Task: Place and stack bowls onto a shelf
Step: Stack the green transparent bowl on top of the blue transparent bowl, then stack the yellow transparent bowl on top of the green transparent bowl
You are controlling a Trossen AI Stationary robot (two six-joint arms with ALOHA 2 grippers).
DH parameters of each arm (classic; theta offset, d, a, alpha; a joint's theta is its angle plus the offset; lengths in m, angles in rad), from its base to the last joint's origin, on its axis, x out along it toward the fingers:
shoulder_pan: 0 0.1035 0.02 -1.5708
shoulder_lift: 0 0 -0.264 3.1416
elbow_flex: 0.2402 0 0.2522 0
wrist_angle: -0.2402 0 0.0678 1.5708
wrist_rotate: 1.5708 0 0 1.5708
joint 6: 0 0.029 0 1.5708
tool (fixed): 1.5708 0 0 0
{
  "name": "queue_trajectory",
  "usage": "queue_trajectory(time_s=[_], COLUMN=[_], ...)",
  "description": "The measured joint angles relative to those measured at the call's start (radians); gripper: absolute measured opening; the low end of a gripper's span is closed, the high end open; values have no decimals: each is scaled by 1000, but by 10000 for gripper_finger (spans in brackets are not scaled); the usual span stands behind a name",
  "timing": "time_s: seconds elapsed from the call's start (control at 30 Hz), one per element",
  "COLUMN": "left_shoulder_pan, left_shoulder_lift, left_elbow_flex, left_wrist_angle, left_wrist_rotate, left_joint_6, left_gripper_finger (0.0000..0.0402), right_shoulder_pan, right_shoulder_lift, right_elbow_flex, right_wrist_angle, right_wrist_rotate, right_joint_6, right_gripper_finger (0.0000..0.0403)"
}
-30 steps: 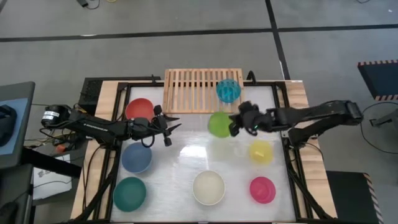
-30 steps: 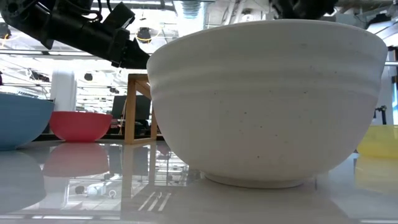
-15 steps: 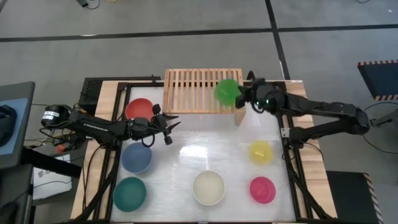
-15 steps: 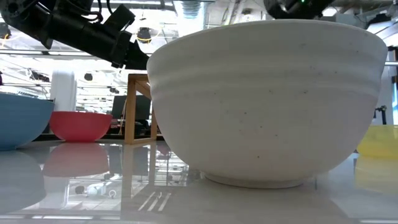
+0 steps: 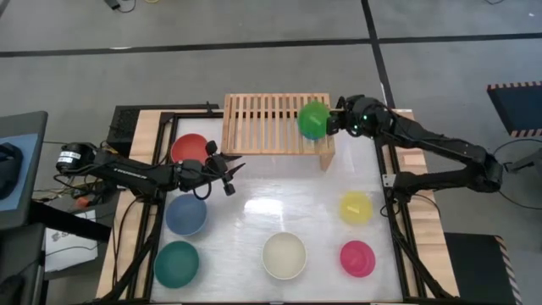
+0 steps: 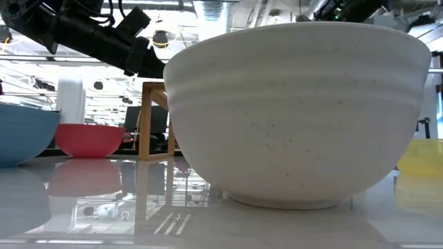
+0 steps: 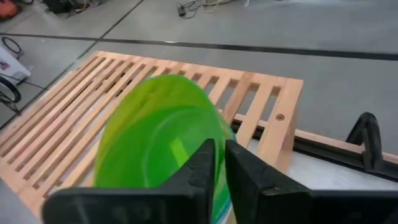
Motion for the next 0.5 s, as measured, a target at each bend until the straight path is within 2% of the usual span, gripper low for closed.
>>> queue_trajectory(time_s=[0.3,0.5], left_shoulder_pan=[0,0], left_shoulder_lift=[0,0], left_elbow_flex=[0,0], left_wrist_angle=[0,-22], left_wrist_rotate=[-38,-92], left_joint_6=[8,-16], left_gripper_finger=[110,110], right_shoulder_pan=[2,50], right_shoulder_lift=[-3,-28], right_elbow_flex=[0,0], right_wrist_angle=[11,-54], right_wrist_rotate=[-1,5], right_joint_6=[-26,-27], right_gripper_finger=[173,192])
